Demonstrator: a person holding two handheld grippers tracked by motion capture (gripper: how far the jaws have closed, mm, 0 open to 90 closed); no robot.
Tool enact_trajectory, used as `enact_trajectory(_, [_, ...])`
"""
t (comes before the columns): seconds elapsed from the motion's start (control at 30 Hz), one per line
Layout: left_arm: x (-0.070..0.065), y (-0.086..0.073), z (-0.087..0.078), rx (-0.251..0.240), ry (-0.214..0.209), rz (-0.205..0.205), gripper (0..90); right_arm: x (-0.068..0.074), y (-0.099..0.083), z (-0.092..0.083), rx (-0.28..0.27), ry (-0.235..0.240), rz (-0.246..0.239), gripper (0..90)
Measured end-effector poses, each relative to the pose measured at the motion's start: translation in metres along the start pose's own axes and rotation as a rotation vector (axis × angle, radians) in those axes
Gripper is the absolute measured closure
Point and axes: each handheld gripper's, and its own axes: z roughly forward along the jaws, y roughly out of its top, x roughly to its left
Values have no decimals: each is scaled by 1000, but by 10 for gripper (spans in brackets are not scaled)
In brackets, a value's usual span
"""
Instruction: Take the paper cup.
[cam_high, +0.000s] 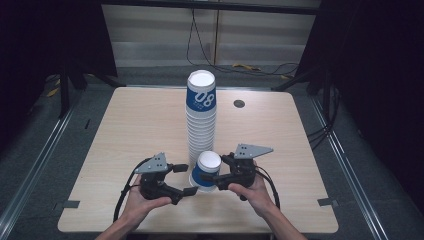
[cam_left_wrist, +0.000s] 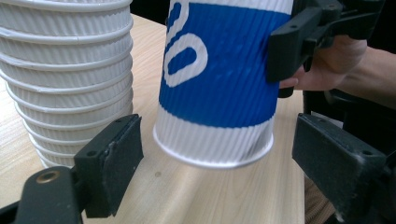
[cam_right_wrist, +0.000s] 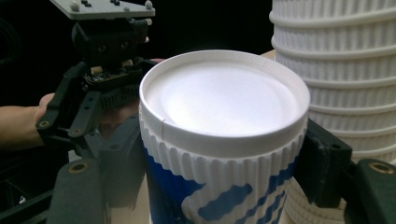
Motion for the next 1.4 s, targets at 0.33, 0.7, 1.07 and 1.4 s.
enact_trajectory(0.33, [1, -3, 8, -6, -11, -25, 163, 3, 0, 6, -1, 29, 3, 283])
enact_trajectory(0.7, [0, -3, 16, 5, -29, -22, 155, 7, -1, 13, -3, 61, -8, 284])
enact_trajectory(1.07, [1, -3, 20, -12, -45, -40, 152, 7, -1, 14, -37, 81, 25, 284])
enact_trajectory(1.4, [-1, -3, 20, 11, -58, -21, 184, 7, -1, 13, -5, 92, 45, 272])
